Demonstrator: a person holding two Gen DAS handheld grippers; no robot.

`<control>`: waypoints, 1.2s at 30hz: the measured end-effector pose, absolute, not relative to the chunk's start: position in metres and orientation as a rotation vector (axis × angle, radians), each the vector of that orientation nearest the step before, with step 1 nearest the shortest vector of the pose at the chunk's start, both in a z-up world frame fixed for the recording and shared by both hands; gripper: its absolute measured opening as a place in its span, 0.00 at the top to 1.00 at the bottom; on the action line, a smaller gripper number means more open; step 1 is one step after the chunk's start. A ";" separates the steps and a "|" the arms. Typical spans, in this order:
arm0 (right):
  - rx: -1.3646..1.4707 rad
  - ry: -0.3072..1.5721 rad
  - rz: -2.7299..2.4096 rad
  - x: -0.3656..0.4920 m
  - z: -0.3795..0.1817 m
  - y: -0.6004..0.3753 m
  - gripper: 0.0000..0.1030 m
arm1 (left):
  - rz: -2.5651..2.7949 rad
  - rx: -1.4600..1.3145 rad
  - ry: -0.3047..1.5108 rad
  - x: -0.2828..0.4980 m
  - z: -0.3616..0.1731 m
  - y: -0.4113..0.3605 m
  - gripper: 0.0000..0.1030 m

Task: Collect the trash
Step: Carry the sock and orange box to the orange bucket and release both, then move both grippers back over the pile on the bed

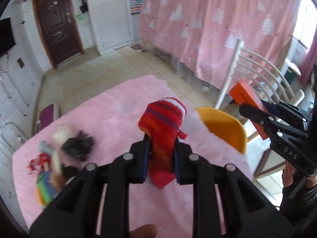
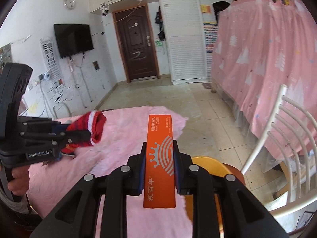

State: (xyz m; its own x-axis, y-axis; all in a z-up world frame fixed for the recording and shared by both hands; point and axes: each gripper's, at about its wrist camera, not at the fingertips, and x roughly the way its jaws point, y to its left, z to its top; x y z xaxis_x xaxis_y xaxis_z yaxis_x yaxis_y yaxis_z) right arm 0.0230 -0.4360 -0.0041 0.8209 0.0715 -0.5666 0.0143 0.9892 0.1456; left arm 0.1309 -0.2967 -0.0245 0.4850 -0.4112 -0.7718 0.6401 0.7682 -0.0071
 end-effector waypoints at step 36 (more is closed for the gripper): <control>0.257 0.739 -0.131 0.057 -0.062 -0.492 0.79 | -0.752 0.208 0.911 0.121 -0.017 -0.336 0.43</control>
State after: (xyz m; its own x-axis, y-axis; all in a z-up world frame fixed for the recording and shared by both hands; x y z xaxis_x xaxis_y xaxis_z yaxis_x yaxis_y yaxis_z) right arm 0.0574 -0.4919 -0.0619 0.7331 -0.0278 -0.6795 0.2077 0.9606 0.1848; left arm 0.1205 -0.3355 -0.0171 0.3820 -0.4997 -0.7774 0.6679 0.7307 -0.1415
